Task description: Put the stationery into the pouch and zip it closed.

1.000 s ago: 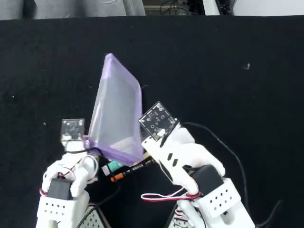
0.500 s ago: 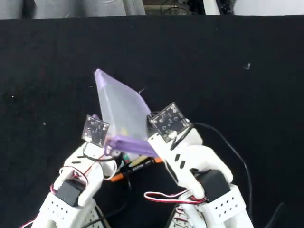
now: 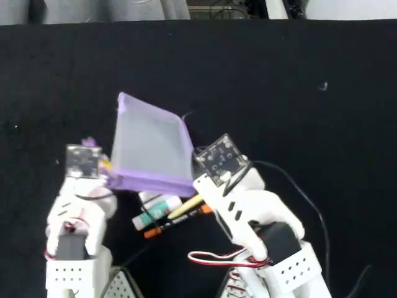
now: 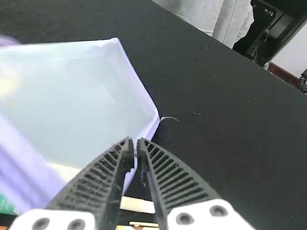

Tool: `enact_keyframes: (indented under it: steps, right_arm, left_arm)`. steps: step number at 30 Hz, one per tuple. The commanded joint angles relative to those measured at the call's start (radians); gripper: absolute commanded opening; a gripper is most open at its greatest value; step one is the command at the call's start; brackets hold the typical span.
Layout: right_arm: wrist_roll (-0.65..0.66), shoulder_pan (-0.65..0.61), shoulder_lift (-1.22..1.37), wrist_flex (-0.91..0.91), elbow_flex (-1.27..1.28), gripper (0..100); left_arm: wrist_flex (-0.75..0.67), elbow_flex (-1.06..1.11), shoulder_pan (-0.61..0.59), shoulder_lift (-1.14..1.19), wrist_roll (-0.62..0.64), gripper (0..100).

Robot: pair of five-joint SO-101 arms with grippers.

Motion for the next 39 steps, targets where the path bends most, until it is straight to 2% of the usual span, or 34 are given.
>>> enact_keyframes:
  steps: [1, 4, 7, 9, 12, 17, 19, 21, 23, 26, 31, 35, 37, 39]
  right_arm:
    - [-0.002, 0.014, -0.012, -0.003, -0.004, 1.3]
    - [0.000, 0.014, -0.012, -0.003, -0.004, 1.3]
    - [0.000, 0.014, -0.012, -0.003, -0.004, 1.2]
    - [0.000, 0.014, -0.012, -0.003, -0.004, 1.2]
    - [0.000, 0.014, -0.012, -0.003, -0.004, 1.2]
    - [0.000, 0.017, -0.012, -0.003, -0.004, 1.2]
    - [0.000, 0.017, -0.012, -0.003, -0.004, 1.2]
    - [0.000, 0.017, -0.012, -0.003, -0.004, 1.2]
    - [0.000, 0.017, -0.012, -0.003, -0.004, 1.2]
    - [0.000, 0.015, -0.012, -0.003, -0.004, 1.2]
    - [0.000, 0.012, -0.012, -0.064, 0.041, 1.2]
    - [-0.006, 0.012, -0.010, -0.092, 0.062, 1.2]
    - [-0.008, 0.012, -0.010, -0.092, 0.062, 1.2]
    - [-0.008, 0.012, -0.010, -0.094, 0.062, 1.2]
  left_arm:
    - [-0.084, -0.119, -0.196, -0.003, -0.060, 3]
    - [-0.081, -0.199, -0.208, -0.003, -0.061, 3]
    - [-0.086, -0.315, -0.170, -0.003, -0.061, 3]
    - [-0.083, -0.392, -0.093, -0.002, -0.061, 3]
    - [-0.080, -0.460, 0.097, -0.002, -0.061, 3]
    - [-0.080, -0.453, 0.401, -0.002, -0.054, 3]
    - [-0.080, -0.435, 0.473, -0.002, -0.061, 3]
    - [-0.080, -0.441, 0.476, -0.003, -0.061, 3]
    - [-0.081, -0.479, 0.409, -0.003, -0.061, 3]
    - [-0.081, -0.564, 0.200, -0.005, -0.061, 3]
    - [-0.080, -0.634, -0.315, -0.005, -0.061, 3]
    - [-0.100, -0.533, -0.700, -0.005, -0.061, 3]
    - [-0.193, -0.417, -0.783, 0.000, -0.061, 3]
    - [-0.379, -0.246, -0.796, 0.002, -0.063, 3]
